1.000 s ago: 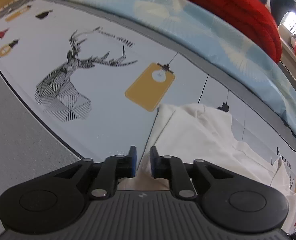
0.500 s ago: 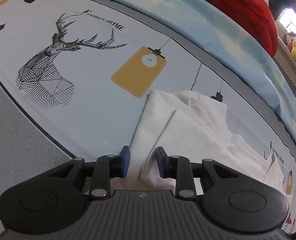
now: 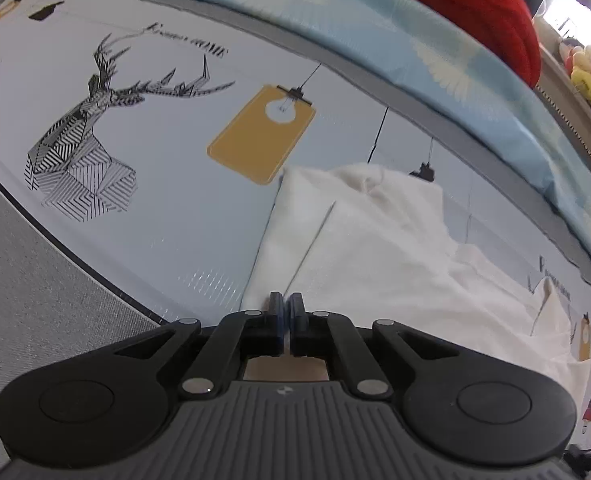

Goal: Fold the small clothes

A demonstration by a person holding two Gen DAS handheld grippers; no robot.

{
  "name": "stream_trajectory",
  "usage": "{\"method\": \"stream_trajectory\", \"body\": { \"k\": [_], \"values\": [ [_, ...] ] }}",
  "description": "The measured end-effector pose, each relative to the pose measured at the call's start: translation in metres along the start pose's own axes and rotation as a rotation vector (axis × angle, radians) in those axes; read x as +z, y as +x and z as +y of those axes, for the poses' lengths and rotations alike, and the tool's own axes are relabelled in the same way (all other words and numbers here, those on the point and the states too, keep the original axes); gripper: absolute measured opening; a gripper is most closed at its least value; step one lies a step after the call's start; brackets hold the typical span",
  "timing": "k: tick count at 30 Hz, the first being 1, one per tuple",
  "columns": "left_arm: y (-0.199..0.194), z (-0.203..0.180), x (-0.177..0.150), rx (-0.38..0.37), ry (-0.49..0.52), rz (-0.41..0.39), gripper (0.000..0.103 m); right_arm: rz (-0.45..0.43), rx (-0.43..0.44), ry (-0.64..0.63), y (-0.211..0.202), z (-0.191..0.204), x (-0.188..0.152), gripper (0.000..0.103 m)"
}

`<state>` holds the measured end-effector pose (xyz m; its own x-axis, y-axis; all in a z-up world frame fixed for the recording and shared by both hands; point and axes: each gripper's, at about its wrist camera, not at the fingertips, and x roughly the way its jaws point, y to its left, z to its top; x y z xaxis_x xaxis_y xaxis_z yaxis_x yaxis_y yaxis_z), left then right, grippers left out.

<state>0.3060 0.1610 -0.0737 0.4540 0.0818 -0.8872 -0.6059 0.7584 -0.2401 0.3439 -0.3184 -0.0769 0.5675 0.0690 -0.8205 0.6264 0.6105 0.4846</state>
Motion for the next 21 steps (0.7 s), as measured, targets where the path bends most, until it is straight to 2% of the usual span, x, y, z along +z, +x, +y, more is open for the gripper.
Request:
{"method": "stream_trajectory", "body": {
  "k": [3,5,9,10,11,14,15,17,19,20,21],
  "values": [
    [-0.017,-0.004,0.001,-0.018,-0.004,-0.033,0.001,0.068,-0.008,-0.027,0.013,0.003,-0.008,0.008],
    [-0.028,-0.008,0.002,-0.035,0.007,-0.059,0.001,0.101,0.024,-0.017,0.017,0.004,-0.011,0.009],
    [-0.041,-0.010,0.003,-0.053,0.009,-0.076,0.001,0.109,0.027,-0.020,0.020,0.005,-0.009,0.008],
    [-0.042,-0.009,0.003,-0.056,0.003,-0.075,0.001,0.104,0.035,-0.019,0.019,0.006,-0.009,0.004],
    [-0.044,-0.007,0.003,-0.058,-0.002,-0.074,0.000,0.080,0.051,-0.022,0.014,0.006,-0.009,0.000],
    [-0.048,-0.008,0.000,-0.062,0.023,-0.073,0.000,-0.073,0.092,-0.047,-0.014,0.014,-0.006,0.000],
    [-0.042,-0.008,-0.002,-0.063,0.036,-0.039,0.000,-0.108,0.085,-0.060,-0.021,0.017,-0.005,0.000],
    [-0.018,0.000,-0.006,-0.021,0.000,0.052,0.001,-0.081,0.013,-0.067,-0.015,0.014,-0.003,0.000],
    [-0.002,0.010,-0.009,0.042,-0.029,0.102,0.000,0.044,-0.111,-0.042,0.010,0.001,-0.002,0.001],
    [-0.003,0.013,-0.008,0.063,-0.035,0.086,0.000,0.073,-0.189,-0.008,0.016,-0.007,-0.004,0.005],
    [-0.008,0.013,-0.005,0.060,-0.035,0.063,0.000,0.062,-0.228,0.014,0.015,-0.013,-0.005,0.005]
  ]
}}
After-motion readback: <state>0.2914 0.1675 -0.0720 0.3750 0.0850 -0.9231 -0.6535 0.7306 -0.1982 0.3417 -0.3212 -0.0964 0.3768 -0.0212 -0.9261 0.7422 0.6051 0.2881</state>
